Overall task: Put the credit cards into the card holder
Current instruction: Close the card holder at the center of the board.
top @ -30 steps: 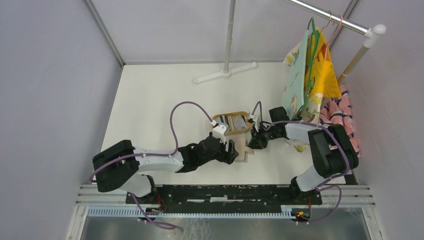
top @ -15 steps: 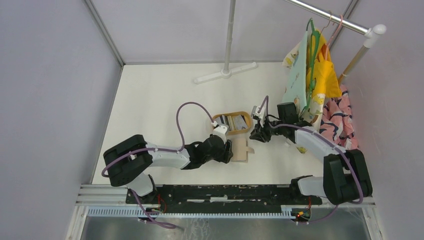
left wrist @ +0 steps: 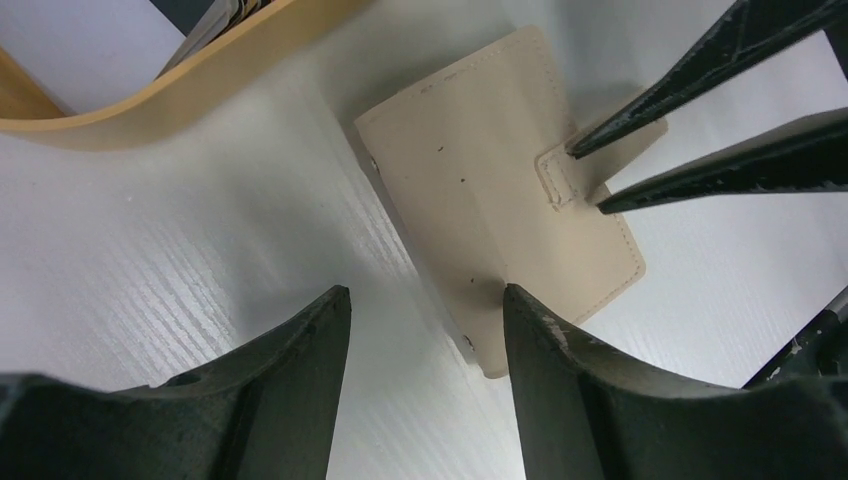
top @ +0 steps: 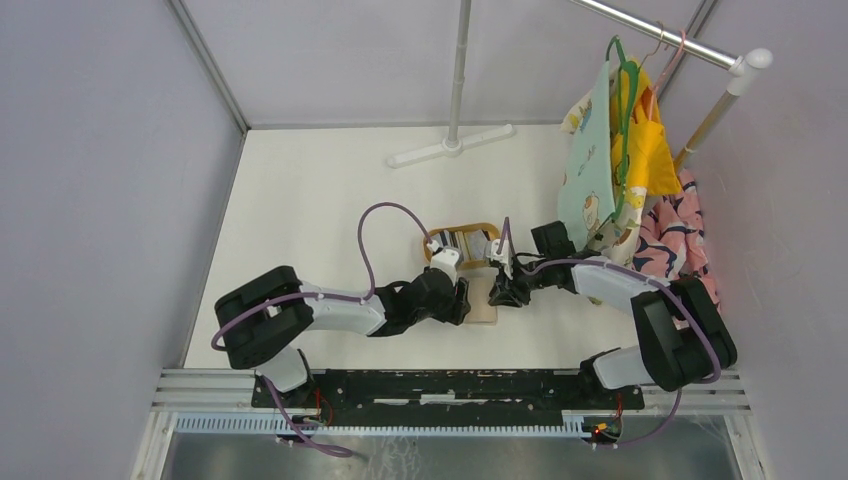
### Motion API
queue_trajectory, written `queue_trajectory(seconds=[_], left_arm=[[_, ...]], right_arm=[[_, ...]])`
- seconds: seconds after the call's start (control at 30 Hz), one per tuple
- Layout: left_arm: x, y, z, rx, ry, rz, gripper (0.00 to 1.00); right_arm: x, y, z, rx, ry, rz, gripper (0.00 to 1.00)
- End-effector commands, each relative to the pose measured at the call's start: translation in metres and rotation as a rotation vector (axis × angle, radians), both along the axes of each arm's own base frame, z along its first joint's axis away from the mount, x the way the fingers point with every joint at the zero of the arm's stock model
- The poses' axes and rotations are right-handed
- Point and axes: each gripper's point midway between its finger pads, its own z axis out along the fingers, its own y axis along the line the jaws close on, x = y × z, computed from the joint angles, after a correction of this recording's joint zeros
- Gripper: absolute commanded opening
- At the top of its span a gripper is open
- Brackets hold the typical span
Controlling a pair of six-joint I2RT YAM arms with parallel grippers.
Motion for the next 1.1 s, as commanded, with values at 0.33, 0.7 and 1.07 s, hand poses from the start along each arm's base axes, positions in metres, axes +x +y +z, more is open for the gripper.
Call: queue_trajectory(seconds=[0.33, 0.7, 1.07], left_arm=[[-0.004, -0.008, -0.004, -0.271, 0.21, 0.038, 0.74], [-0.016, -0.026, -0.021, -0.429, 0.378, 0.09, 0.74], [-0.017, -0.029, -0.038, -0.534, 0.42, 0.138, 0.61]], right_arm=[[0.023, -0.018, -0.019, -0.184, -0.038, -0.013, 0.29], [0.02, -0.018, -0.021, -0.193, -0.026, 0.004, 0.29], [0.012, -0.014, -0.028, -0.198, -0.004, 0.042, 0.29]])
